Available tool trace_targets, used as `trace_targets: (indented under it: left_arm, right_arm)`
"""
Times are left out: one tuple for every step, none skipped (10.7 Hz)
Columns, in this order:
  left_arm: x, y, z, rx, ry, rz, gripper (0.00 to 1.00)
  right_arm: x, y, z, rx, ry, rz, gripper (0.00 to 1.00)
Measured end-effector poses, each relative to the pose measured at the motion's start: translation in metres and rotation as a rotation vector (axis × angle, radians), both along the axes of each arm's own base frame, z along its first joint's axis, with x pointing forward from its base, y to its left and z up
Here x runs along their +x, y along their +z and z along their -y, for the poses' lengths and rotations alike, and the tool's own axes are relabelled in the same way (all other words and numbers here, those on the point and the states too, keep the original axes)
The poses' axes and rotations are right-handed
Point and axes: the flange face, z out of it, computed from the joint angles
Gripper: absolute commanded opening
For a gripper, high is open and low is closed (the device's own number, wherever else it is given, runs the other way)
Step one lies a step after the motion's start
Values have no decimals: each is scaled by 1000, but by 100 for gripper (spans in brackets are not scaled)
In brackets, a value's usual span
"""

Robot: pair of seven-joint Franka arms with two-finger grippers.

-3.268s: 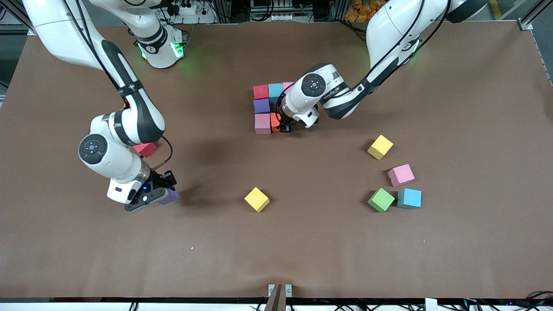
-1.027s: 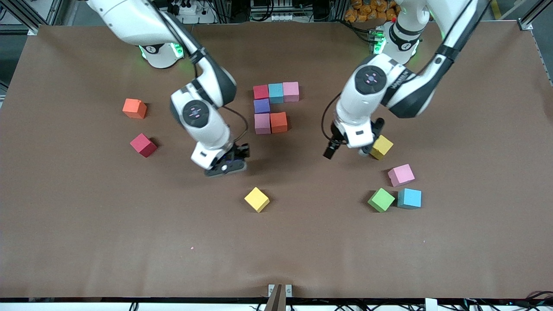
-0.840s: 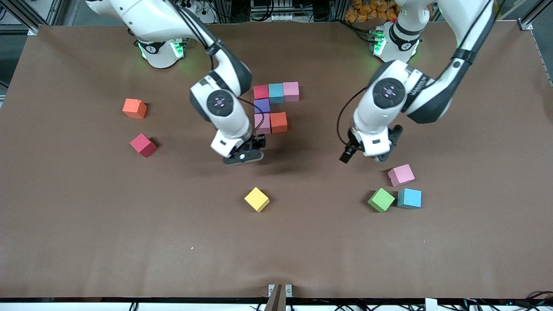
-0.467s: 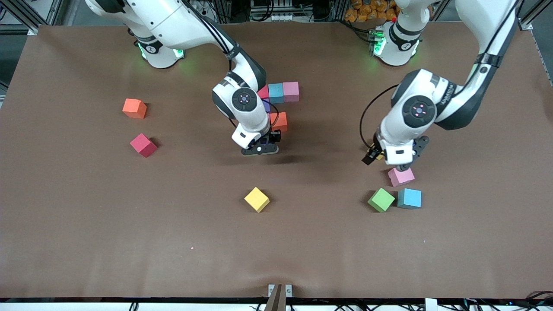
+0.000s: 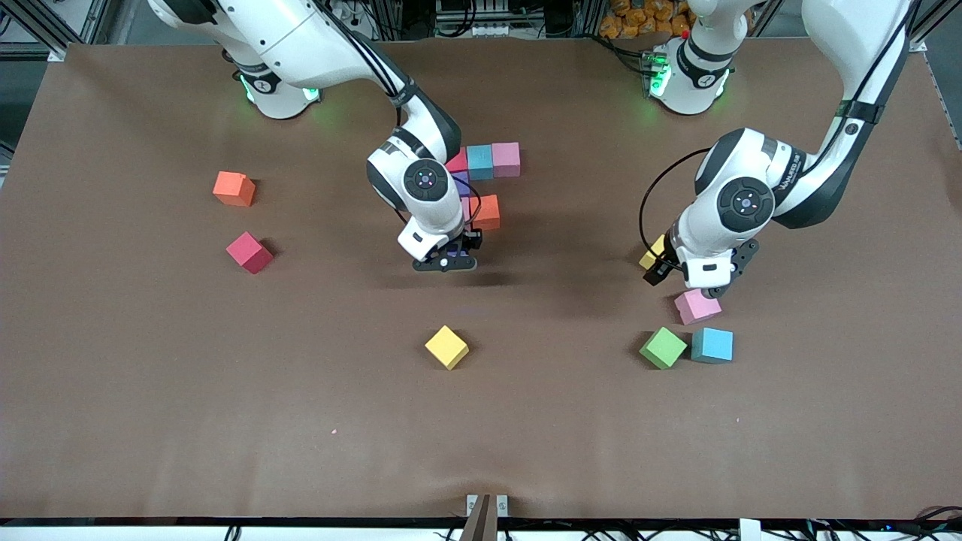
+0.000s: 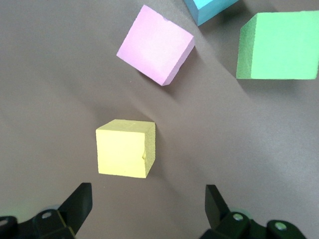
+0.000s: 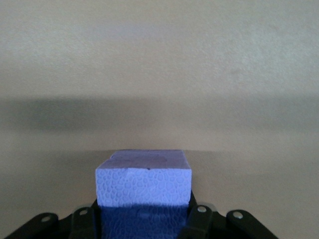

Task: Arrange 11 blocks into digit 3
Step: 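Carry purple toward pink with the right gripper while the left gripper reaches yellow, then place purple below pink with the right gripper while the left gripper grasps yellow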

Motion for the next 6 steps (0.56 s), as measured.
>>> trace_targets:
  left_arm:
    - [0, -3, -2, -4, -1, 4, 100]
    - [-1, -5, -5, 3, -11, 9, 100]
    - [-1, -9, -10, 11, -16, 18, 100]
    - [-1, -14, -20, 9, -4, 22, 100]
    - [-2, -20, -31, 1, 2, 24, 100]
    - [-3, -26, -39, -6, 1, 23, 100]
  right_arm:
    - [0, 0, 0, -1, -24, -1, 32]
    - [-1, 0, -1, -2, -37, -2, 32]
    - [-1, 0, -1, -1, -43, -3, 32]
    - [-2, 0, -2, -1, -44, -3, 32]
    - [-3, 0, -3, 0, -43, -4, 33]
    - [-5, 0, -5, 0, -45, -7, 33]
